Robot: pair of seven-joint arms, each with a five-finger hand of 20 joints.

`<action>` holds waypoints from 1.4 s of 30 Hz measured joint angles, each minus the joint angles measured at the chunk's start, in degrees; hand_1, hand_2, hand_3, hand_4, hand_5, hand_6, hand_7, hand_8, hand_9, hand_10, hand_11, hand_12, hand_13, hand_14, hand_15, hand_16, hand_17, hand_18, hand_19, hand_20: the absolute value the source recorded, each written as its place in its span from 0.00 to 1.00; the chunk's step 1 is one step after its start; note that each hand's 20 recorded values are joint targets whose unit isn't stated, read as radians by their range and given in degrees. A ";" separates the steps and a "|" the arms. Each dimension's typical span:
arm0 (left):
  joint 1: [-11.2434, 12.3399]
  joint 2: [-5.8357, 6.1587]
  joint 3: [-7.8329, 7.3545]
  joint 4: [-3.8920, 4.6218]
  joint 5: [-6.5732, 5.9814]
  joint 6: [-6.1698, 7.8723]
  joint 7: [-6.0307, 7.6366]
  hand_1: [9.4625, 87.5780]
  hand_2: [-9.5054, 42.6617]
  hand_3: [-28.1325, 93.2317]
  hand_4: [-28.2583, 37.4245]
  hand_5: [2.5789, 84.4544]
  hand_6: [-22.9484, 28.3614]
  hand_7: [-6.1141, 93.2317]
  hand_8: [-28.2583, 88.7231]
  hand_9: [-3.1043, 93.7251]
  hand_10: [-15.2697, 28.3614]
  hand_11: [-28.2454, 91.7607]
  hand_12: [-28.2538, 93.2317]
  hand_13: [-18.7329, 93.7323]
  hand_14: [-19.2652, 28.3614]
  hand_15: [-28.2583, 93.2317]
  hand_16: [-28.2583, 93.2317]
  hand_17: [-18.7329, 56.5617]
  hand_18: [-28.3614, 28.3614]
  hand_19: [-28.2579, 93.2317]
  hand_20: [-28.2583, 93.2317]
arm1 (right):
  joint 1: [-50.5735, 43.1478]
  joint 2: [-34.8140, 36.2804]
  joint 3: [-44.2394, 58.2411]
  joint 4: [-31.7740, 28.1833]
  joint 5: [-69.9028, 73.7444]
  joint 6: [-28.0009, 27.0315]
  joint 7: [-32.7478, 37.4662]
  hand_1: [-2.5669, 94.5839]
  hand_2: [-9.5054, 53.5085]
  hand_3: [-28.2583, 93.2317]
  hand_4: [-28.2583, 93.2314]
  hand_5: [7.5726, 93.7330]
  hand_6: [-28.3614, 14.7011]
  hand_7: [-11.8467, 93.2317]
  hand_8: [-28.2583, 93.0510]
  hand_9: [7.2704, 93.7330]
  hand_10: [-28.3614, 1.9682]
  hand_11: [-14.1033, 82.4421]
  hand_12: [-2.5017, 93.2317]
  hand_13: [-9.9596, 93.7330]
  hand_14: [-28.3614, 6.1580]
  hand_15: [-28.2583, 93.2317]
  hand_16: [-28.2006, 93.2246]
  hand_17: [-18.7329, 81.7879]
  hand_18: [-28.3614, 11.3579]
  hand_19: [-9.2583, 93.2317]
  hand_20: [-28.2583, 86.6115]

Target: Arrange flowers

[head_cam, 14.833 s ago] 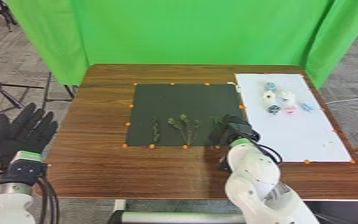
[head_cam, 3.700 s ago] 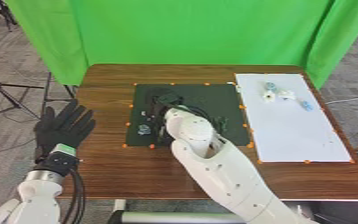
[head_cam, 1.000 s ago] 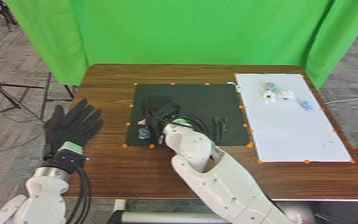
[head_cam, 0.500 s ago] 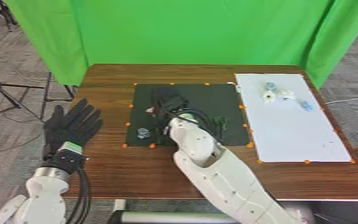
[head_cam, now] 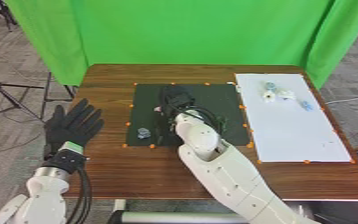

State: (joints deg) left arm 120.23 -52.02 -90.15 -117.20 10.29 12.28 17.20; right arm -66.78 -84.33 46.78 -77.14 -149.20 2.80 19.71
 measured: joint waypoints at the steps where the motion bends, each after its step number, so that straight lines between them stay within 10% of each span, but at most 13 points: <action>1: -0.01 0.00 0.02 0.00 -0.24 0.00 0.09 0.21 0.47 0.81 0.00 0.44 0.57 0.21 0.15 0.37 0.64 0.40 0.31 0.38 0.70 0.52 0.16 0.18 0.72 0.51 0.30 | -0.09 0.03 -0.15 -0.20 0.13 -0.01 -0.09 0.67 0.00 0.80 0.00 0.79 0.68 0.50 0.29 0.81 0.69 0.21 0.31 0.79 0.74 0.64 0.60 0.57 0.18 0.95 0.61; 7: -0.20 0.06 0.50 0.00 -4.63 -0.06 1.12 0.21 0.47 0.81 0.00 0.44 0.57 0.22 0.15 0.37 0.65 0.40 0.30 0.38 0.70 0.53 0.16 0.18 0.72 0.51 0.30 | -0.41 0.04 -0.39 -1.78 -0.01 -4.99 -0.14 0.66 0.00 0.81 0.00 0.73 0.66 0.45 0.25 0.75 0.64 0.28 0.24 0.78 0.75 0.63 0.59 0.56 0.17 0.94 0.60; 29: 0.34 -0.12 0.14 -0.05 -2.81 0.20 1.15 0.24 0.40 0.82 0.00 0.37 0.56 0.23 0.15 0.37 0.63 0.41 0.31 0.38 0.69 0.53 0.16 0.18 0.72 0.52 0.30 | -1.74 0.12 -0.14 -7.44 1.80 -12.15 0.12 0.58 0.00 0.84 0.00 0.60 0.62 0.32 0.12 0.64 0.51 0.29 0.19 0.74 0.73 0.63 0.57 0.55 0.15 0.93 0.59; 42: 1.32 -0.73 -1.04 -0.21 -2.46 0.17 0.37 0.24 0.40 0.82 0.00 0.39 0.56 0.23 0.15 0.37 0.63 0.41 0.31 0.38 0.69 0.52 0.16 0.18 0.73 0.51 0.30 | -3.53 1.67 2.22 -15.07 5.71 -19.20 1.36 0.45 0.00 0.91 0.00 0.50 0.53 0.26 0.14 0.51 0.38 0.26 0.19 0.69 0.52 0.72 0.43 0.55 0.12 0.95 0.59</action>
State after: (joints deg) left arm 121.56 -52.75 -91.19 -117.41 7.83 12.46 17.58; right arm -70.31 -82.66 49.00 -92.21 -143.49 -16.40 21.06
